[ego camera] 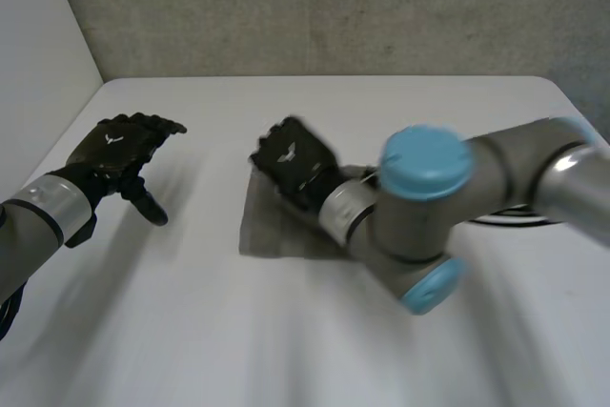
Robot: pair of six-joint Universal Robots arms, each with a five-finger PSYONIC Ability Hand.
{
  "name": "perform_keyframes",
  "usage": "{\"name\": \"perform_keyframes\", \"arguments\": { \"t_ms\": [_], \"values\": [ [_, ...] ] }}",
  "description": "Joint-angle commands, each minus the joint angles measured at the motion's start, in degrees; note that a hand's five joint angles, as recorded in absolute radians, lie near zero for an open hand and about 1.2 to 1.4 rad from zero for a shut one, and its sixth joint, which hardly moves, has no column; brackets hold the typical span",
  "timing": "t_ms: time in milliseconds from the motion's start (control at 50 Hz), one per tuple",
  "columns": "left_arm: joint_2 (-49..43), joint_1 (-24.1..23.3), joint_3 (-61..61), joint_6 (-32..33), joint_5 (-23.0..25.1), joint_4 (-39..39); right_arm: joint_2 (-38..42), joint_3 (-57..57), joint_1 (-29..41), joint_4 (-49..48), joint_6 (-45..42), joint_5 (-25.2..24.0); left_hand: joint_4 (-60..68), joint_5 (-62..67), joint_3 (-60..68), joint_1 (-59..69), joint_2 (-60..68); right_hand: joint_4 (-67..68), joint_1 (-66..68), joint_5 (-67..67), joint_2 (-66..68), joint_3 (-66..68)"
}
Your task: Fold the towel.
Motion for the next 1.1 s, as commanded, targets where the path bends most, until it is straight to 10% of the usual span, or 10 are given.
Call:
{"name": "perform_keyframes", "arguments": {
  "t_ms": [20,280,660,860,1100],
  "values": [
    [0.0,-0.1,0.16,-1.59,-0.04,0.45,5.1,-5.37,0.69,7.17,-4.31,3.32,-1.22,-0.64,-0.66,-1.77,-1.03,-31.8,-29.05,-29.98,-28.02,-32.22],
    [0.08,-3.43,1.92,-3.43,-0.13,0.45,-12.9,3.92,-7.91,9.71,15.37,2.0,-0.89,-0.31,-0.32,-1.44,-0.7,-31.8,-29.05,-29.98,-28.02,-32.22],
    [0.08,-5.81,0.6,-4.57,-0.04,0.45,-19.25,35.4,-25.5,1.82,9.58,-0.2,-0.89,-0.31,-0.32,-1.44,-0.69,-9.38,-6.63,-7.56,-5.6,-9.8],
    [0.0,-6.16,0.6,-4.66,-0.13,0.45,-15.82,35.33,-25.33,-2.32,10.54,-0.37,-1.05,-0.47,-0.49,-1.6,-0.86,38.12,40.87,39.95,41.9,37.71],
    [0.17,-6.17,0.6,-4.66,-0.22,0.45,-20.22,23.81,-23.57,0.84,13.97,-0.72,-1.05,-0.47,-0.49,-1.6,-0.86,38.2,40.95,40.02,41.98,37.78]
  ]
}}
